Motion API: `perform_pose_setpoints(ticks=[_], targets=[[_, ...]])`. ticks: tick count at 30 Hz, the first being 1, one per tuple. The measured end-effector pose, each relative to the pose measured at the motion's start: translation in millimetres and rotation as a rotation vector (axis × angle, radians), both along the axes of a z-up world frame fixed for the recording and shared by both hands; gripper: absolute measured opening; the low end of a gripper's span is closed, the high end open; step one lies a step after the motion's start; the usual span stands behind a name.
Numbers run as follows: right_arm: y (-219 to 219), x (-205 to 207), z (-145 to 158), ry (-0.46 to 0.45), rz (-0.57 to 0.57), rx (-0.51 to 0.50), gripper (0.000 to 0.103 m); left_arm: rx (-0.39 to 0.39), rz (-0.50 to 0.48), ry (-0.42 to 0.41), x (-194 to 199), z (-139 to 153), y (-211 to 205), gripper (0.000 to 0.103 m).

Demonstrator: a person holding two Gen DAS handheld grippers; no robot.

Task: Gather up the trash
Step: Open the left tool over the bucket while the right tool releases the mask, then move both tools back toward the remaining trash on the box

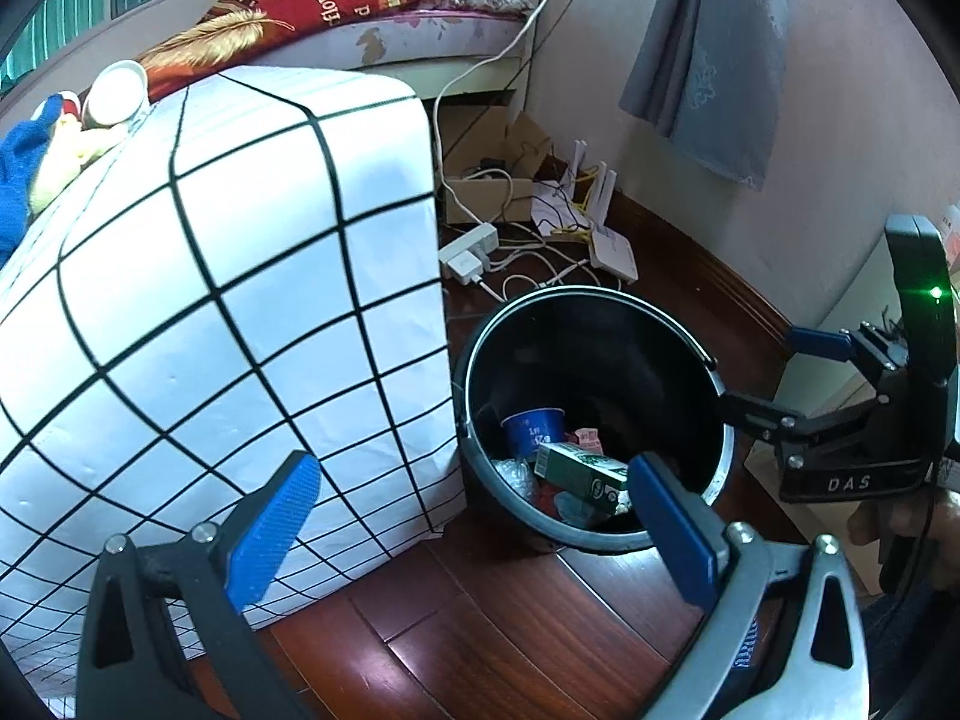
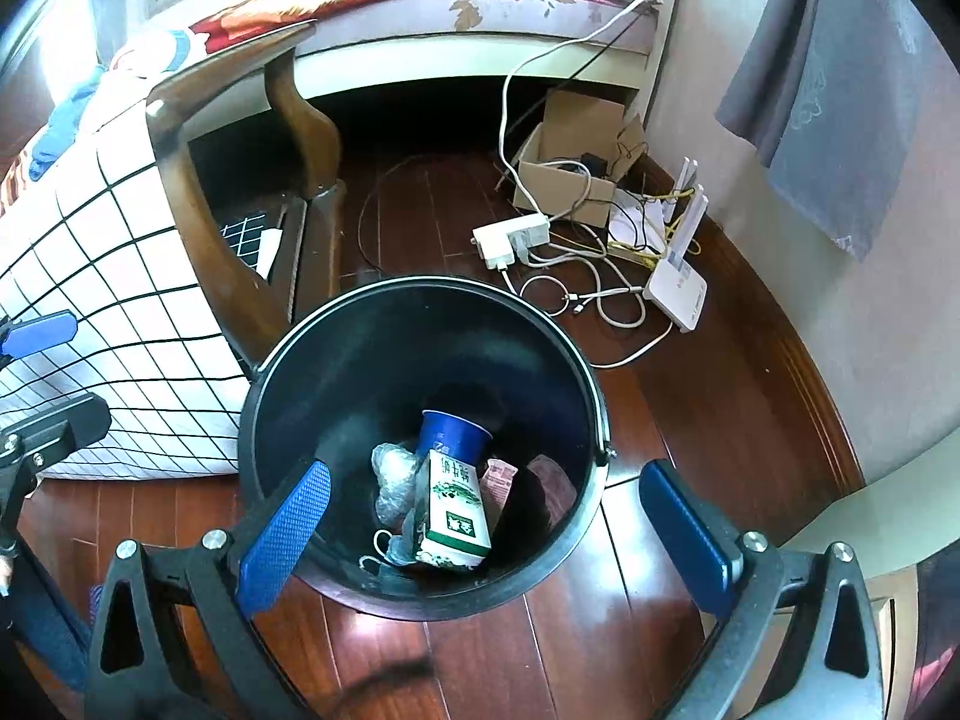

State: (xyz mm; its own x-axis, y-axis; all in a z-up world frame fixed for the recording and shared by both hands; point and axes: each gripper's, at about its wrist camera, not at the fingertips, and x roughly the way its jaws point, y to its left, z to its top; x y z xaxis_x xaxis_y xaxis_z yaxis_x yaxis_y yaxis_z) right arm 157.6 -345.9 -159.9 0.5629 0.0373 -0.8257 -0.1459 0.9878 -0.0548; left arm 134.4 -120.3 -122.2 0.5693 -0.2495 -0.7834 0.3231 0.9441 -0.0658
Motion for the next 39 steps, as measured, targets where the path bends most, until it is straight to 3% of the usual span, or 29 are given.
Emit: perform_pose_setpoints(ticks=[28,39], targets=[[56.9,-13.6,66.2,-0.176,0.112,0.037,0.103,-0.028,0.102,-0.137,-21.4,60.3,54.0,0.103],[96.9,-0.6,111.5,-0.275,0.188,0.1,0.103,-0.041,0.245,-0.213,-9.1,93.4,132.1,0.102]])
